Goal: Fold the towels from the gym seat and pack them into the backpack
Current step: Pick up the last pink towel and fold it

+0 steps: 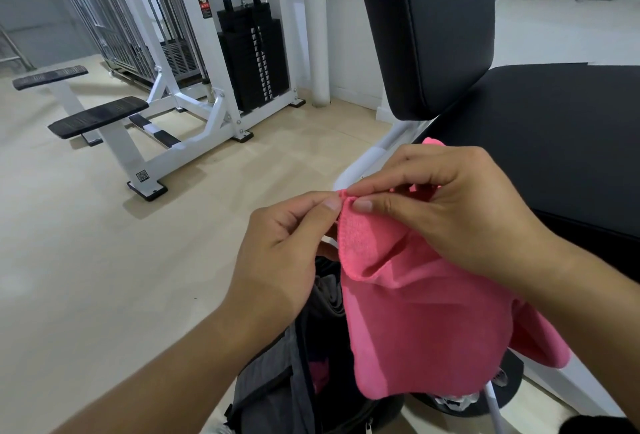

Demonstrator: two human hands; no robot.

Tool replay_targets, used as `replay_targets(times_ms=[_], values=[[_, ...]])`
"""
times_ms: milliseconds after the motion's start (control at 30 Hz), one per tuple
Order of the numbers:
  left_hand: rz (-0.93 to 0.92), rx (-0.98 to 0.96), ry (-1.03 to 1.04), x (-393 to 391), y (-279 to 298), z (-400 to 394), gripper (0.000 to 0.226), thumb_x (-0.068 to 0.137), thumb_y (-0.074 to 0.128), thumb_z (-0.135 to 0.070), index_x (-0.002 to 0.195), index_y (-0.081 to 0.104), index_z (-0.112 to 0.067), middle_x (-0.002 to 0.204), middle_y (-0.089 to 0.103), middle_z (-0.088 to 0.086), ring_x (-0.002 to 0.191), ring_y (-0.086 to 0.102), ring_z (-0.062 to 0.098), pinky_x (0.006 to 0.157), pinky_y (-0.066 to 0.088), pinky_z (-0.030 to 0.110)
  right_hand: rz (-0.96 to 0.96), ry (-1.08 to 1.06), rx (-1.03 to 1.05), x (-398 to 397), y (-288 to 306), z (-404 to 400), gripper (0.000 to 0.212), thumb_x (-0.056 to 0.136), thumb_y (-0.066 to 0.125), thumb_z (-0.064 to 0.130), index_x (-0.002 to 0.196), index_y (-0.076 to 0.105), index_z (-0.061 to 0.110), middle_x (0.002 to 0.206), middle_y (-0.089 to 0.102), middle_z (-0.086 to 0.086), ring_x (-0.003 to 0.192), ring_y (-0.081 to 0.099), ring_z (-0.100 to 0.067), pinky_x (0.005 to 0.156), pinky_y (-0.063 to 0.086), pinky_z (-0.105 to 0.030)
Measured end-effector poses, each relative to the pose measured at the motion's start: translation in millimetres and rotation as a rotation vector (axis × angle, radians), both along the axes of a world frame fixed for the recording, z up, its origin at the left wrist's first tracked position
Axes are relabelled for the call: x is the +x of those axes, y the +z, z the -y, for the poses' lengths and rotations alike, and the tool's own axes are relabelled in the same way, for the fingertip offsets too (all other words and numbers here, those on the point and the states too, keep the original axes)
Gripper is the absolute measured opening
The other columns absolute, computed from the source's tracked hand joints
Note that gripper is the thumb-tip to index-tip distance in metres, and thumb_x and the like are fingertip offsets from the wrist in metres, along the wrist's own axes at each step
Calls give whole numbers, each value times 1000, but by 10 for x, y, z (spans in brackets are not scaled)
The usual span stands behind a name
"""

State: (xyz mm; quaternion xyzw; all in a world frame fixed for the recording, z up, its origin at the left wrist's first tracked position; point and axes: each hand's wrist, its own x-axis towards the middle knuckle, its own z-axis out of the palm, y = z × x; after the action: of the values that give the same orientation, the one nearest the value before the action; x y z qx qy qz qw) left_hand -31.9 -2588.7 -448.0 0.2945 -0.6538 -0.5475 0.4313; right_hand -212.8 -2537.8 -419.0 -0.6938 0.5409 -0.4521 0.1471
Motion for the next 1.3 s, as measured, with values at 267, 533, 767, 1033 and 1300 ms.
replay_targets(times_ms=[267, 533, 767, 1033, 1300], values=[[28, -84, 39, 23, -16, -14, 23, 82, 64, -31, 96, 80, -22, 82, 79, -3, 73, 72, 9, 66, 54, 18, -34, -16, 10, -30, 12, 6, 13, 84, 78, 27, 95, 82, 31, 84, 71, 13, 83, 66, -12, 70, 48, -16], [75, -174, 50, 55, -32, -30, 13, 92, 72, -37, 91, 82, -29, 81, 76, -2, 71, 70, 18, 65, 58, 31, -81, -7, -1, -31, 17, -7, 12, 84, 77, 31, 95, 82, 31, 83, 69, 14, 82, 68, -15, 71, 53, -26], [19, -153, 92, 54, 3, -49, 13, 68, 78, -32, 80, 82, -28, 75, 78, -7, 64, 72, 6, 66, 58, 18, -83, 6, -14, 17, 20, -37, 9, 84, 77, 30, 91, 82, 29, 79, 69, 13, 79, 65, -14, 68, 51, -21], [53, -202, 56, 134, 7, -23, 17, 71, 77, -32, 86, 81, -38, 80, 79, -12, 69, 72, 5, 68, 57, 19, -65, 19, -39, 65, 20, -46, 7, 84, 80, 24, 90, 82, 26, 82, 71, 12, 84, 67, -12, 74, 51, -18], [41, -131, 23, 293, 80, 9, 17, 87, 64, -25, 92, 77, -14, 85, 78, 0, 76, 72, 10, 75, 58, 23, -275, -43, -83, 80, 51, -89, 15, 83, 78, 40, 94, 79, 31, 82, 72, 15, 83, 61, -9, 82, 43, -22]])
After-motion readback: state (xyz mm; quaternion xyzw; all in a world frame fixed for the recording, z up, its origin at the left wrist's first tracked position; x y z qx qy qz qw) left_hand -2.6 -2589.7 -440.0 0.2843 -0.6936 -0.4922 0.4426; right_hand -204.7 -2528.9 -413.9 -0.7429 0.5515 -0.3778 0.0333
